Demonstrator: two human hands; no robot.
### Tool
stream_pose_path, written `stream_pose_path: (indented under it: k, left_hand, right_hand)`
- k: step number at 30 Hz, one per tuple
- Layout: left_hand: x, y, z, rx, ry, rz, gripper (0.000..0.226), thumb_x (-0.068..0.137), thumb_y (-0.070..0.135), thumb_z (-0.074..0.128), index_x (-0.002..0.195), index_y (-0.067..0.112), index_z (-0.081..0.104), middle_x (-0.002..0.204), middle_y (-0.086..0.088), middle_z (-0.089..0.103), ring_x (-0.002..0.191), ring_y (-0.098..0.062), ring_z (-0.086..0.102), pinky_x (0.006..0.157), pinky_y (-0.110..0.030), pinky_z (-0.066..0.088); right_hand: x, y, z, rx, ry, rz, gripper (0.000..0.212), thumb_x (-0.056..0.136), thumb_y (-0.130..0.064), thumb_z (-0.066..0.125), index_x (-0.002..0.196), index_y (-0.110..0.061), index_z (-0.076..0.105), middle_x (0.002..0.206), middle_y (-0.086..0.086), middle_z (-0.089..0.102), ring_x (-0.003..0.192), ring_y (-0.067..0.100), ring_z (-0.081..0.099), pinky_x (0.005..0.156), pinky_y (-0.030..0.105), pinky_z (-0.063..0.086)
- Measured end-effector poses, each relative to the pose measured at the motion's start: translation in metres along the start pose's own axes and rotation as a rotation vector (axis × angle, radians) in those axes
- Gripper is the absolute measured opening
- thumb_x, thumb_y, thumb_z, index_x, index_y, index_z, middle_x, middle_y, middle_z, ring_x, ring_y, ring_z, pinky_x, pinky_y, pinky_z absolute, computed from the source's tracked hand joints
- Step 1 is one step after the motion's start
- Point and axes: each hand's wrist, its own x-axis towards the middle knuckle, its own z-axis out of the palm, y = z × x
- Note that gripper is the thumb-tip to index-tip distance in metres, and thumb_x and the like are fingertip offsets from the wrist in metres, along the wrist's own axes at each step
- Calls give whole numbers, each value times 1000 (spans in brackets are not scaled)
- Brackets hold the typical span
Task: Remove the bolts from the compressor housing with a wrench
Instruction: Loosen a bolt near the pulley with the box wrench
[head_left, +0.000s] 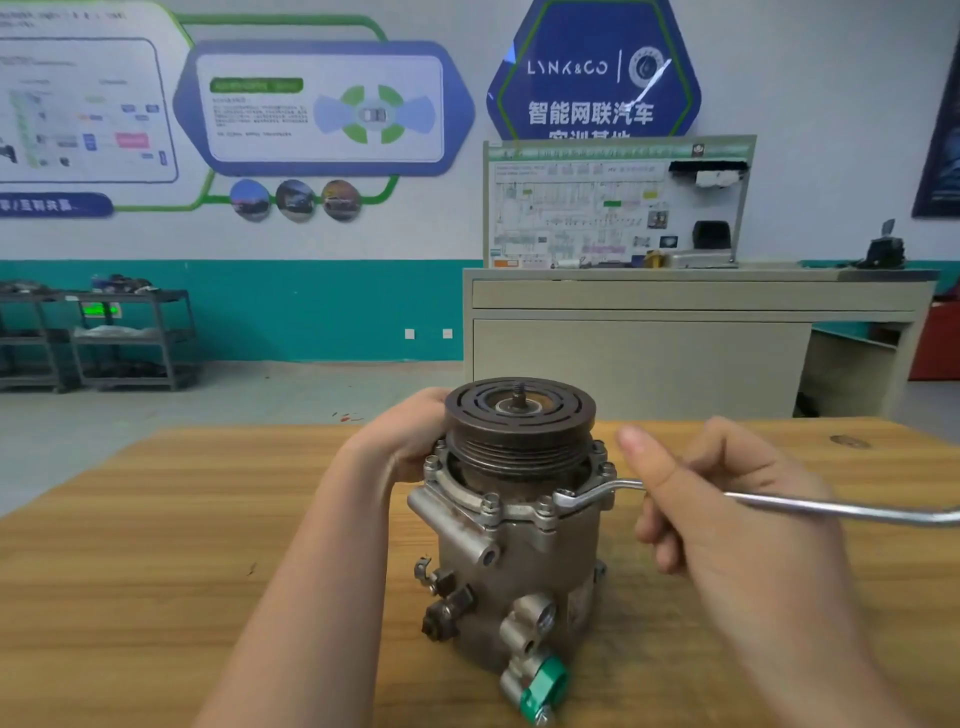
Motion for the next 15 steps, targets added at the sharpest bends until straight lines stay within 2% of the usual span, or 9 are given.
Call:
stream_pose_path:
  k: [4, 6, 8, 11, 13, 15]
  left_hand:
    - [-1, 0, 1, 127, 38, 36, 24, 98, 10, 48, 84, 19, 65, 67, 9, 71, 58, 4, 65, 52, -9, 47]
    - [0, 0, 1, 165, 55, 57, 25, 98, 11, 49, 83, 23, 65, 71, 12, 69, 59, 8, 64, 53, -6, 46]
    - [0, -1, 1, 130, 44, 52, 24, 98, 9, 48, 85, 19, 65, 69, 10, 71, 60, 5, 65, 53, -8, 47]
    - [-1, -4, 1, -33, 19, -9, 22, 97, 3, 47, 85, 7, 66, 65, -1, 72, 57, -9, 68, 49, -17, 51]
    - [-1, -5, 2, -147, -12, -35, 21, 96, 2, 48, 87, 2, 66, 69, -9, 72, 59, -16, 69, 50, -21, 52]
    - [-2, -7, 2, -213, -35, -44, 18, 96, 3, 49, 91, 0, 67, 77, -14, 72, 65, -20, 70, 54, -24, 54]
  right_hand:
    - [-14, 3, 10, -58, 22, -31, 39, 71, -41, 68, 60, -9, 49, 46, 8, 59, 34, 10, 48, 37, 16, 39]
    - [-17, 6, 18, -115, 42, -92, 42, 76, -41, 69, 60, -9, 47, 45, 8, 56, 35, 6, 44, 38, 17, 38]
    - [-21, 10, 25, -283, 108, -240, 49, 82, -42, 70, 56, -11, 41, 47, 4, 48, 40, 5, 39, 42, 11, 32]
    - [-33, 19, 27, -550, 113, -538, 46, 85, -30, 67, 54, -16, 35, 48, 0, 37, 44, 8, 40, 45, 13, 36]
    - [-43, 29, 24, -423, 82, -581, 46, 86, -21, 70, 53, -18, 38, 46, -6, 38, 40, 0, 41, 40, 8, 32]
    - [-37, 32, 16, -134, 137, -360, 44, 80, -33, 73, 52, -16, 42, 43, -6, 42, 36, -5, 38, 38, 5, 30]
